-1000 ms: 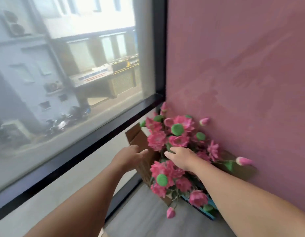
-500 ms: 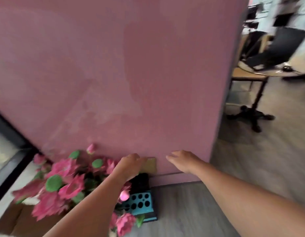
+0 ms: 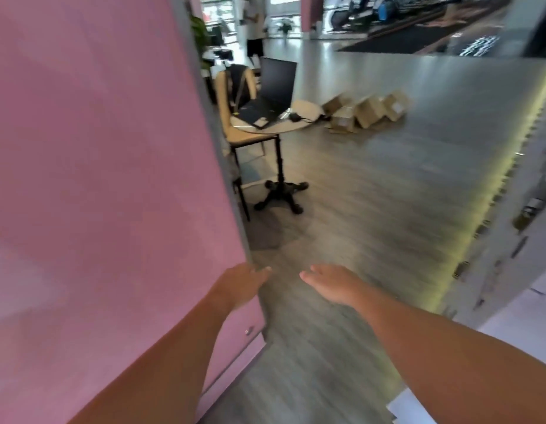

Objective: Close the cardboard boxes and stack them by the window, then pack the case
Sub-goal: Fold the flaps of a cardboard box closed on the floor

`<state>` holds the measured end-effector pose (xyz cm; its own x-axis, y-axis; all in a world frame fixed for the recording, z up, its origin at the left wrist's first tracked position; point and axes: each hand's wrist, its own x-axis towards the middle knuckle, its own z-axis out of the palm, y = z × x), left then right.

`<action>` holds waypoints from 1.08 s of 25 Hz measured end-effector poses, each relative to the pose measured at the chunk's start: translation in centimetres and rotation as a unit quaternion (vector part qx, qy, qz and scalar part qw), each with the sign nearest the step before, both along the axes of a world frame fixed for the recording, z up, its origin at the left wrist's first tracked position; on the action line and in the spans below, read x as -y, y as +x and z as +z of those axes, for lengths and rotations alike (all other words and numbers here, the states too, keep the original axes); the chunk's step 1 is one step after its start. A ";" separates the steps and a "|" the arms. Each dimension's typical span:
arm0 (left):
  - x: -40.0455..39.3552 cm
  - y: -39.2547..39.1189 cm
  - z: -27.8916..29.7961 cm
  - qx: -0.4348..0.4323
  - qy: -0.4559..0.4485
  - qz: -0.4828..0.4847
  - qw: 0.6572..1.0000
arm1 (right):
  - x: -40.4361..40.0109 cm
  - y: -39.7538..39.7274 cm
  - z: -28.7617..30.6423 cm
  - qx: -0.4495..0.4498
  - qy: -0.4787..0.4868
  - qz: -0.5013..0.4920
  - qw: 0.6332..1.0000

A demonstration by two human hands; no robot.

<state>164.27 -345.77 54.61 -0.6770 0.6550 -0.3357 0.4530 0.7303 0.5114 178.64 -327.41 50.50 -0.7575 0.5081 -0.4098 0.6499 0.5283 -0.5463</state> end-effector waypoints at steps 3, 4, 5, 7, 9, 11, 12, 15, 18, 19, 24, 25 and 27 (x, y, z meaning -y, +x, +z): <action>-6.4 -2.6 -0.1 0.012 0.012 -0.041 0.999 | -4.0 -0.3 0.3 0.008 0.012 -0.056 0.998; -9.0 -3.4 -0.4 0.013 0.008 -0.059 0.998 | -5.6 -0.4 0.2 0.012 0.015 -0.074 0.997; -11.4 -4.2 -0.6 0.015 -0.001 -0.076 0.997 | -7.3 -0.6 0.0 0.017 0.011 -0.093 0.995; -16.7 -5.7 -1.3 0.020 -0.018 -0.116 0.993 | -11.1 -1.2 -0.6 0.031 0.008 -0.128 0.991; -22.5 -7.2 -2.0 0.032 -0.027 -0.150 0.988 | -15.7 -2.3 -1.7 0.042 0.009 -0.153 0.987; -27.8 -8.5 -2.6 0.049 -0.018 -0.155 0.987 | -20.5 -3.6 -2.3 0.047 0.012 -0.171 0.984; -31.7 -9.5 -3.1 0.052 -0.019 -0.163 0.985 | -24.1 -4.5 -2.9 0.049 0.013 -0.183 0.982; -40.2 -12.0 -2.9 0.037 -0.057 -0.214 0.975 | -32.1 -6.2 -2.3 0.052 0.009 -0.204 0.978; -48.6 -15.2 -2.3 0.035 -0.027 -0.193 0.980 | -40.0 -8.4 -0.8 0.046 0.019 -0.213 0.976; -51.1 -16.1 -2.0 0.034 -0.020 -0.193 0.980 | -42.3 -9.1 -0.3 0.041 0.021 -0.212 0.976; -65.3 -21.0 -1.8 0.027 -0.026 -0.240 0.970 | -55.1 -13.8 0.7 0.024 0.038 -0.218 0.975; -67.8 -22.0 -1.9 0.030 -0.024 -0.244 0.969 | -57.2 -14.6 0.8 0.026 0.037 -0.214 0.976; -73.7 -24.5 -2.2 0.029 -0.005 -0.258 0.966 | -62.9 -16.7 0.8 0.032 0.045 -0.207 0.977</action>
<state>139.73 -272.02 52.45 -0.2418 0.8968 -0.3704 0.7290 0.4198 0.5407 161.93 -264.48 51.26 -0.4531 0.8017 -0.3898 0.8499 0.2564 -0.4605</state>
